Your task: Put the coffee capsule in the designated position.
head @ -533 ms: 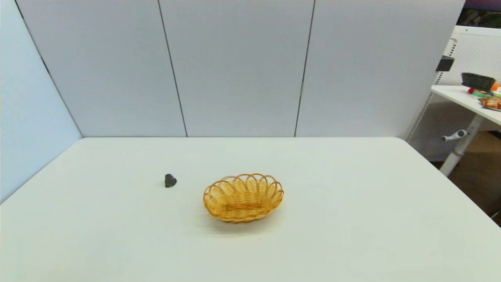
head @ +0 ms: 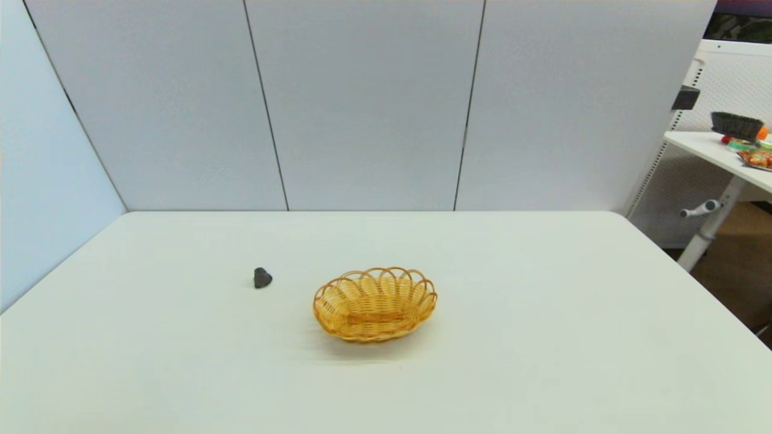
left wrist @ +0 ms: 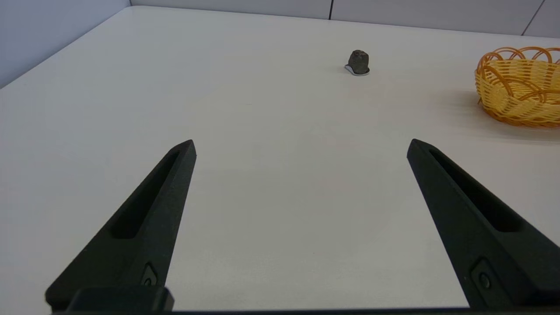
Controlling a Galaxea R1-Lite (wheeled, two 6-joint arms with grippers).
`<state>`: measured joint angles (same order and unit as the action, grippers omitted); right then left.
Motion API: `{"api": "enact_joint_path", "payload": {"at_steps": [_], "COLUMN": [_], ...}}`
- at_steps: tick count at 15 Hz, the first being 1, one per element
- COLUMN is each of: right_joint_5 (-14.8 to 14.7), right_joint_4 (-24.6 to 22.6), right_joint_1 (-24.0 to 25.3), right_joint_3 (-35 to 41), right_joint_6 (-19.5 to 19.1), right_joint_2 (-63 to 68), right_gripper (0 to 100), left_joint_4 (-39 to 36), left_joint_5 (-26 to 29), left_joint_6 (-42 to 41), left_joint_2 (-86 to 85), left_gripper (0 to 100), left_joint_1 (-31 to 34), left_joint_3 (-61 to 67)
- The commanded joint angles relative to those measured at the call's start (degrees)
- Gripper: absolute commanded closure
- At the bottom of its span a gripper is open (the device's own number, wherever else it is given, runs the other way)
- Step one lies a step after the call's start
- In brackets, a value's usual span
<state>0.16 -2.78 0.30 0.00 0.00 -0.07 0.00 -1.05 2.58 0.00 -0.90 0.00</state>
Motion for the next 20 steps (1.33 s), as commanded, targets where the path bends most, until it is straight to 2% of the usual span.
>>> {"api": "enact_joint_path", "payload": {"at_steps": [1, 16, 20], "right_joint_5": [0.0, 0.0, 0.0], "right_joint_4": [0.0, 0.0, 0.0], "right_joint_1": [0.0, 0.0, 0.0], "right_joint_3": [1.0, 1.0, 1.0], "right_joint_6": [0.0, 0.0, 0.0], "right_joint_2": [0.1, 0.1, 0.1], "right_gripper": [0, 0, 0], "left_joint_4": [0.0, 0.0, 0.9], "left_joint_5": [-0.1, -0.1, 0.6], "left_joint_6": [0.1, 0.0, -0.5], "left_joint_2": [0.0, 0.1, 5.3], "left_gripper": [0, 0, 0], "left_joint_1": [0.0, 0.0, 0.0], "left_joint_3": [0.0, 0.0, -2.9]}}
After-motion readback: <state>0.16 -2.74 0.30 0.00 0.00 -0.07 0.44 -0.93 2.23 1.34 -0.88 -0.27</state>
